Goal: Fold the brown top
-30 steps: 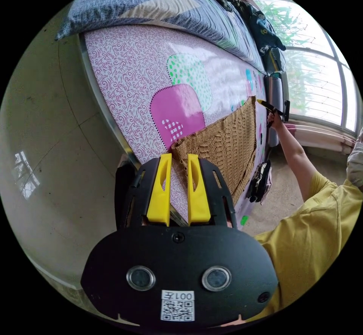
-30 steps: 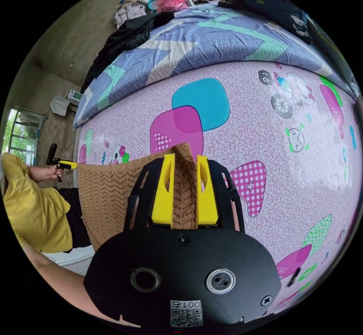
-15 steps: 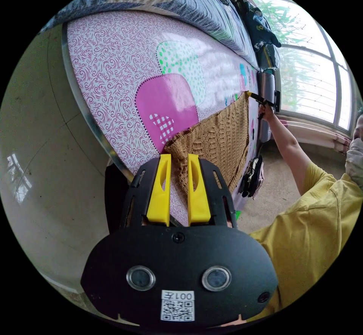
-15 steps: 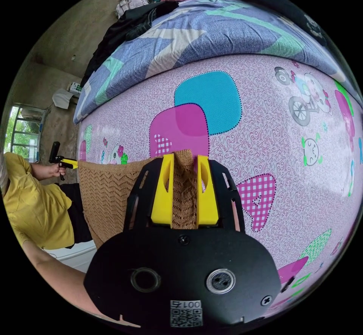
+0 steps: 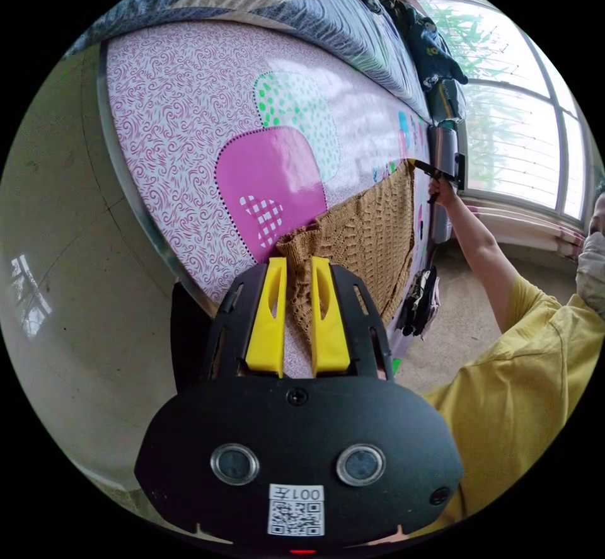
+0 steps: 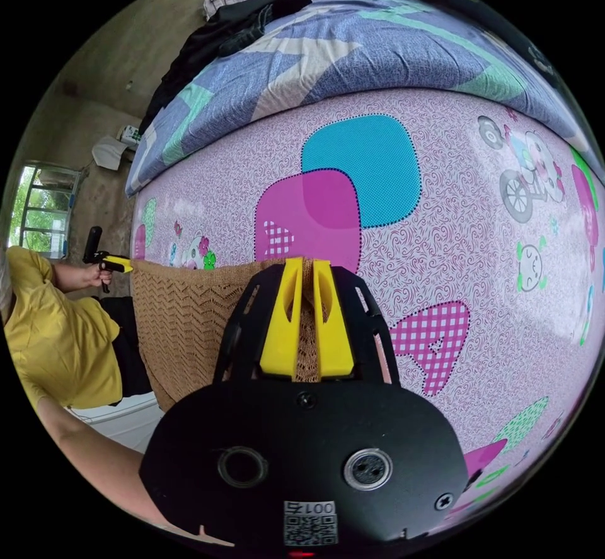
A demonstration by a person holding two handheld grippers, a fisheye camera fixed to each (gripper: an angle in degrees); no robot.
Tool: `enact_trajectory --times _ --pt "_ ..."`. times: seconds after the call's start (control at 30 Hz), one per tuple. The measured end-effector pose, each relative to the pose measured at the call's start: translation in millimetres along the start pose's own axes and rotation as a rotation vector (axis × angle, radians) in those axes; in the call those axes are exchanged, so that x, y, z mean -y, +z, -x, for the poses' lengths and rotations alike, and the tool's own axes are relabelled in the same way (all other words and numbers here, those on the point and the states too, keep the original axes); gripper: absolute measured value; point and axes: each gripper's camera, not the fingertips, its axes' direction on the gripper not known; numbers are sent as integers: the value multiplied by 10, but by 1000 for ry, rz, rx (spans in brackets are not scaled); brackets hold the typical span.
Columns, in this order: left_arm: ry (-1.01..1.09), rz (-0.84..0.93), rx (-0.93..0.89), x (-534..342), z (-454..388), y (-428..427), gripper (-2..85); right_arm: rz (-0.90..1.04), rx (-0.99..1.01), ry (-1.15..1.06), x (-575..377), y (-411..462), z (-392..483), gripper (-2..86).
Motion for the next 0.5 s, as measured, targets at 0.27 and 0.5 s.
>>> enact_trajectory --times 0.27,0.5 --pt "-15 -11 -54 -74 124 153 -13 -17 7 17 -255 -77 49 17" --pt "42 -142 -18 -137 116 73 -15 -166 2 57 -540 -325 95 15"
